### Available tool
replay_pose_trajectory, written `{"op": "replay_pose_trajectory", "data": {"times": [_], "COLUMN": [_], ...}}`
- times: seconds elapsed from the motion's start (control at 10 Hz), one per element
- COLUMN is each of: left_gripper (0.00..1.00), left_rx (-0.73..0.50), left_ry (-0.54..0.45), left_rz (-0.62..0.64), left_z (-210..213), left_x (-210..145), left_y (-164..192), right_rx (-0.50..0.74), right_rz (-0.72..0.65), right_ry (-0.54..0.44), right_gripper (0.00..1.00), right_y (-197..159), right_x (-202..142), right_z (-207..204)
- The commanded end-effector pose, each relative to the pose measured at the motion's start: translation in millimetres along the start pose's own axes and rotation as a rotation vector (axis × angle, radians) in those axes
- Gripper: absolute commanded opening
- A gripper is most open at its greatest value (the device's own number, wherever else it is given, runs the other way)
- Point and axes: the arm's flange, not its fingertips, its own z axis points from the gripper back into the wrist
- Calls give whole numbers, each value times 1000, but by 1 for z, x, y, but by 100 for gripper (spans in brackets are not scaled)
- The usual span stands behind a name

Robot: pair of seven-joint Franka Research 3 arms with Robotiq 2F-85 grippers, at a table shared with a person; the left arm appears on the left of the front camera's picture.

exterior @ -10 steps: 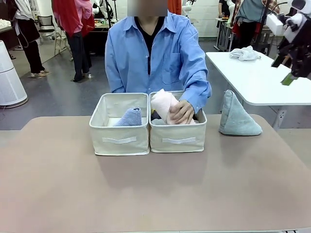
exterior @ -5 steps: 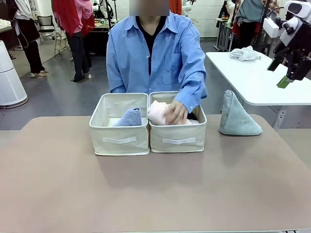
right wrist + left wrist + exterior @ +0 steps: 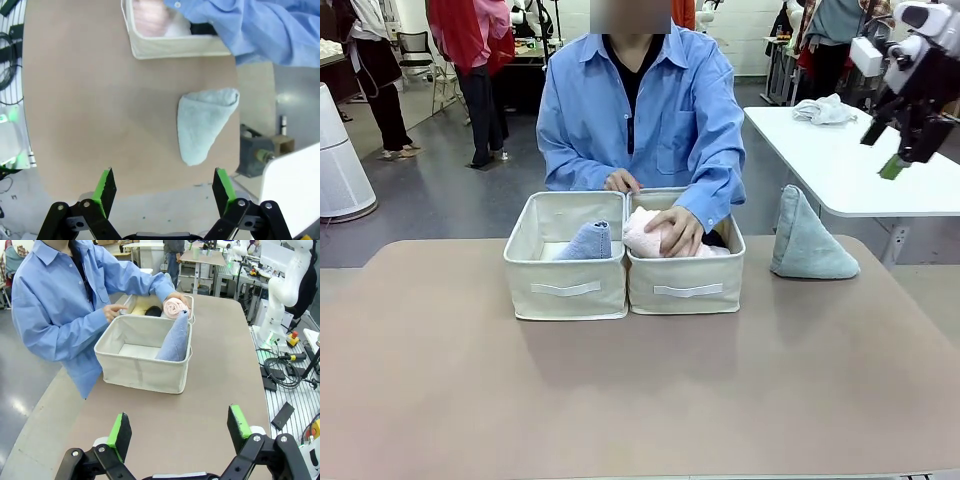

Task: Sort the towels based on their folding style.
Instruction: Pick up another triangle-folded towel from the table and place it in the left Fabric basket.

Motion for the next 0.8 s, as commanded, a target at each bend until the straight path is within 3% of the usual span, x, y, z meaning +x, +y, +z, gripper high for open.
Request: {"op": "replay_pose_trajectory", "data": {"times": [0.0, 0.3, 0.7], "left_gripper": [100, 100, 100], "left_rx": [-1, -1, -1], "left_ry": [4, 4, 4], "left_rz": [-1, -1, -1], "left_z": [1, 1, 1], "left_x": [0, 0, 0], "left_y": [-2, -2, -2], "right_rx": [63, 19, 58], "right_rz": [-6, -14, -48], "right_ry": [-29, -32, 19], "right_gripper": [100, 100, 100], "right_y": [-53, -107, -138], "right_x": [22, 32, 27], "right_z": [-22, -68, -122]}}
